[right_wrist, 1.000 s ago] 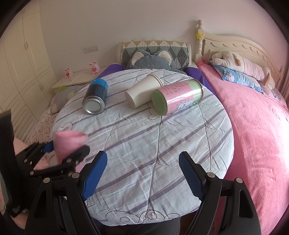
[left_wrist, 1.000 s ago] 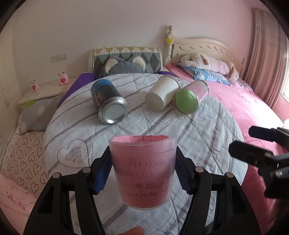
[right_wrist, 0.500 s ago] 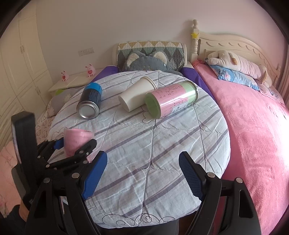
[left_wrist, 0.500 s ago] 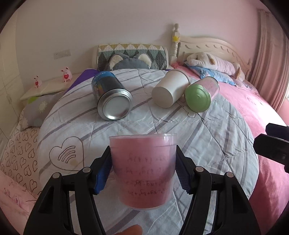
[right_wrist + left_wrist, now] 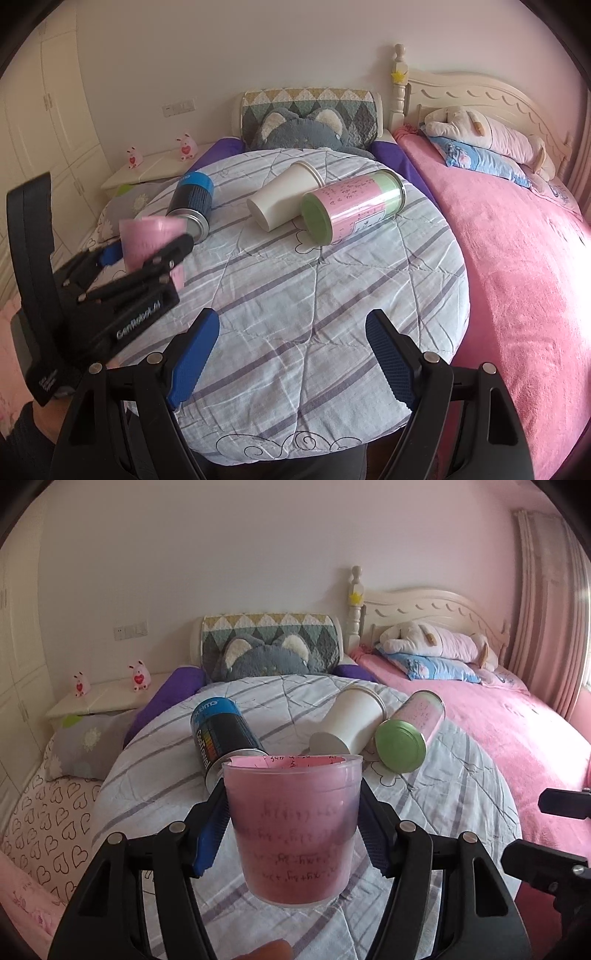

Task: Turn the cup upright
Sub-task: 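Lower the pink cup base-first onto the quilt and open the left gripper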

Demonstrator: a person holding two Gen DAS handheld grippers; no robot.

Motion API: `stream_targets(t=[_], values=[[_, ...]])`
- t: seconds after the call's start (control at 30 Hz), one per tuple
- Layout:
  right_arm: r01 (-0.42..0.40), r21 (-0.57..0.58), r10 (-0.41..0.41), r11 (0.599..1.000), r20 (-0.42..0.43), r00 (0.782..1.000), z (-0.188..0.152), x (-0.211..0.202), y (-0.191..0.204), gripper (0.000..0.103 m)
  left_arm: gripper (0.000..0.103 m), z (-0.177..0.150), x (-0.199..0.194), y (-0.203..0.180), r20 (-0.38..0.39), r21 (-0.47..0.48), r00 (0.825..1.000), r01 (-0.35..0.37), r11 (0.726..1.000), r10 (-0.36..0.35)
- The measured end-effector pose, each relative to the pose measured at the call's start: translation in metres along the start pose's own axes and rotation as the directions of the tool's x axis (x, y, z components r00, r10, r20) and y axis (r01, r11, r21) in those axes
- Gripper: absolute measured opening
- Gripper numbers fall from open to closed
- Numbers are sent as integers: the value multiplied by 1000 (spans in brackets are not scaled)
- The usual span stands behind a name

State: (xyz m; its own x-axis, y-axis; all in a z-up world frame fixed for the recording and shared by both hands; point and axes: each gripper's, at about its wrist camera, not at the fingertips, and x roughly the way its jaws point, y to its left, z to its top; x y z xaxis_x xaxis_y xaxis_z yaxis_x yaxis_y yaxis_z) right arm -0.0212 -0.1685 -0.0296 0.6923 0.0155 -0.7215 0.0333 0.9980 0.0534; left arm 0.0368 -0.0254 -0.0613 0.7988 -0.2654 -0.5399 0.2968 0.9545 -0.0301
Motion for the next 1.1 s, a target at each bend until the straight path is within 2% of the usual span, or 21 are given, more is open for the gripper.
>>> stream_targets(t=[0.1, 0.13, 0.2, 0.47, 0.67, 0.8, 0.83, 0.87, 0.97, 1.1], values=[[1, 4, -1, 1000, -4, 1000, 0, 2, -2, 83, 65, -24, 16, 4, -96, -31, 995, 4, 999, -7], [-1, 4, 1, 1000, -5, 1000, 0, 3, -2, 83, 65, -33, 15, 3, -104, -34, 995, -1, 999, -3], [-3, 3, 3, 1000, -8, 1000, -1, 3, -2, 83, 65, -41, 1, 1, -81, -27, 997, -13, 1000, 10], [-18, -3, 18, 1000, -10, 1000, -5, 1, 4, 83, 64, -60, -17, 1, -103, -27, 995, -8, 1000, 5], [-18, -5, 18, 1000, -7, 1000, -7, -2, 5, 83, 64, -53, -22, -1, -100, -28, 995, -11, 1000, 8], [-24, -9, 24, 1000, 1, 1000, -9, -6, 7, 83, 65, -50, -25, 0, -136, -25, 990, -32, 999, 28], [-25, -11, 25, 1000, 1, 1000, -10, -6, 9, 83, 68, -51, -26, 0, -148, -25, 988, -36, 999, 32], [-28, -13, 28, 1000, 0, 1000, -11, -7, 10, 83, 78, -51, -26, 1, -163, -26, 986, -43, 999, 39], [-34, -15, 33, 999, -5, 999, -13, -7, 13, 83, 99, -51, -33, 2, -171, -33, 984, -49, 998, 43], [-34, -17, 34, 999, -1, 999, -13, -11, 16, 83, 103, -46, -40, -1, -180, -19, 982, -65, 998, 61]])
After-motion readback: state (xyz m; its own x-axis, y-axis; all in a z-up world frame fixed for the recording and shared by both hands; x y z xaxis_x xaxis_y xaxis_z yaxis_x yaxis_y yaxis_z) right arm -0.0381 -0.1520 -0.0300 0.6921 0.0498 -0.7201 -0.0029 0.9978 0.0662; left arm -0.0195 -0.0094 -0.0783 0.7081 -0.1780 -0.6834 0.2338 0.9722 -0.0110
